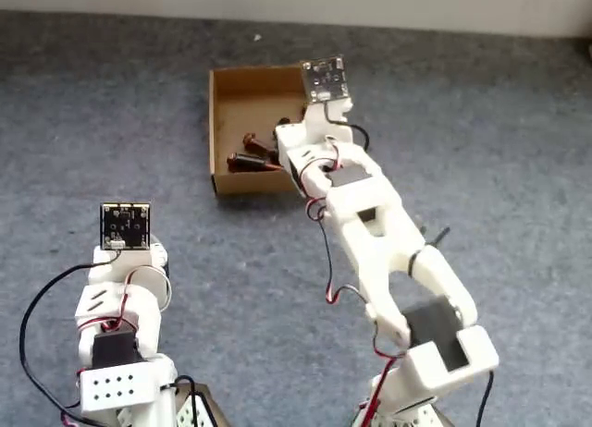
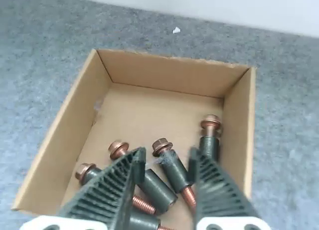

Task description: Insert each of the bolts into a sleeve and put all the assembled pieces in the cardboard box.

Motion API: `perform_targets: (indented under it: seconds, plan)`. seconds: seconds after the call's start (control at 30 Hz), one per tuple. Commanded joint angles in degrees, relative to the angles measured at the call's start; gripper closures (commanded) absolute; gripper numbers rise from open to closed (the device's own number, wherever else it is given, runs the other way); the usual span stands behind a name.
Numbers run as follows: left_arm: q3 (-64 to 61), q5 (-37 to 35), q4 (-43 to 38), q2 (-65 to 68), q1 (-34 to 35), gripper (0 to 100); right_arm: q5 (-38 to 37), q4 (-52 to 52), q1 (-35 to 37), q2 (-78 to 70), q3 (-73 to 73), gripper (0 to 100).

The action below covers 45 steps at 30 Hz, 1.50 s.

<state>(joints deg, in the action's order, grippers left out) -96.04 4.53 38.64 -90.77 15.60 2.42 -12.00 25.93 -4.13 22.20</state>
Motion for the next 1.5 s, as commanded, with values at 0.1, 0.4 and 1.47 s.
perform_targets:
  seconds: [0.1,0.4,1.47]
  plan:
    - [-1.63,0.35,-1.05,-0.22,0.66,98,-0.79,-6.2,-0.92,17.98,9.71,99.1]
    - [-1.63,0.35,-1.05,-0.13,0.66,99,-0.79,-6.2,-0.92,42.77,33.54,99.1]
    - [-1.63,0.26,-1.05,-0.31,0.13,98,-3.69,-35.21,-15.34,107.56,82.68,98.6]
